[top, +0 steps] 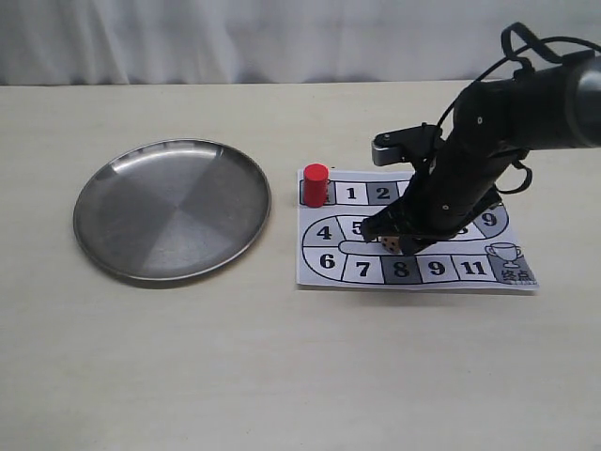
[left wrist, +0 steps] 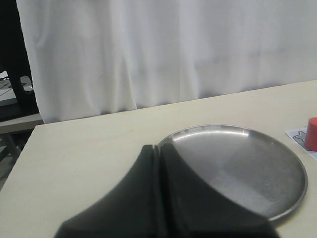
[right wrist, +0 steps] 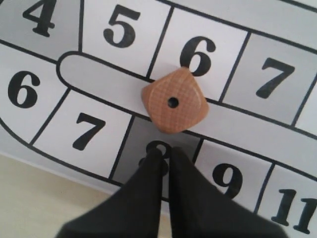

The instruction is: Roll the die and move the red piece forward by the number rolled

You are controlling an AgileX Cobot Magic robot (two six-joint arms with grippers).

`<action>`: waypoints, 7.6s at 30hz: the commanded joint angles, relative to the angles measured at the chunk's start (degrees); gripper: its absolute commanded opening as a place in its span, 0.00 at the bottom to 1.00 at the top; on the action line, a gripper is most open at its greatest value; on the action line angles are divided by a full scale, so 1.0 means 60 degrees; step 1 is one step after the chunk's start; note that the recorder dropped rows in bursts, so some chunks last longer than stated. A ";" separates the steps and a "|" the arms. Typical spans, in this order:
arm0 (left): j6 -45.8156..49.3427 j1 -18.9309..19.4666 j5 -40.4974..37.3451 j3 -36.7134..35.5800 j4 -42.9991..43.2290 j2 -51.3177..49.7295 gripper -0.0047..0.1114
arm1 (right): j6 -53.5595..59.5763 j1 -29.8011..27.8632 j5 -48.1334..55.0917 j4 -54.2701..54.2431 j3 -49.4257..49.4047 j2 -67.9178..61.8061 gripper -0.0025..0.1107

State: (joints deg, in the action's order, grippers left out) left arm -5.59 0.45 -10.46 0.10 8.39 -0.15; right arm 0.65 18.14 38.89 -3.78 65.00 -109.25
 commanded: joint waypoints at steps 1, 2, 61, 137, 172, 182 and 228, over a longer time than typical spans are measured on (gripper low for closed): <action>-0.0009 -0.0080 0.0088 -0.0017 -0.0019 0.0025 0.04 | 0.0072 -0.0007 -0.0065 0.0002 -0.0005 0.0000 0.06; -0.0009 -0.0080 0.0088 -0.0017 -0.0019 0.0025 0.04 | 0.0090 -0.0007 -0.0018 0.0002 0.0042 0.0019 0.06; -0.0009 -0.0080 0.0088 -0.0017 -0.0019 0.0025 0.04 | 0.1747 0.0976 -0.1715 -0.0543 0.4271 -0.3011 0.06; -0.0009 -0.0080 0.0088 -0.0017 -0.0019 0.0025 0.04 | 0.0770 0.0067 -0.3105 0.0065 0.1412 0.4292 0.06; -0.0009 -0.0080 0.0088 -0.0017 -0.0019 0.0025 0.04 | 0.0769 0.0087 -0.6187 -0.1042 -1.0834 1.8209 0.06; -0.0009 -0.0080 0.0088 -0.0017 -0.0019 0.0025 0.04 | 0.0750 0.0087 -0.6187 -0.1042 -1.0834 1.8209 0.06; -0.0009 -0.0080 0.0088 -0.0017 -0.0019 0.0025 0.04 | 0.0750 -0.2386 -0.4709 0.0483 -1.0834 1.8209 0.06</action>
State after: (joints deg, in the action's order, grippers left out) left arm -5.59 0.45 -10.46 0.10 8.39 -0.15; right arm 5.11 4.13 10.58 -1.42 0.12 -0.30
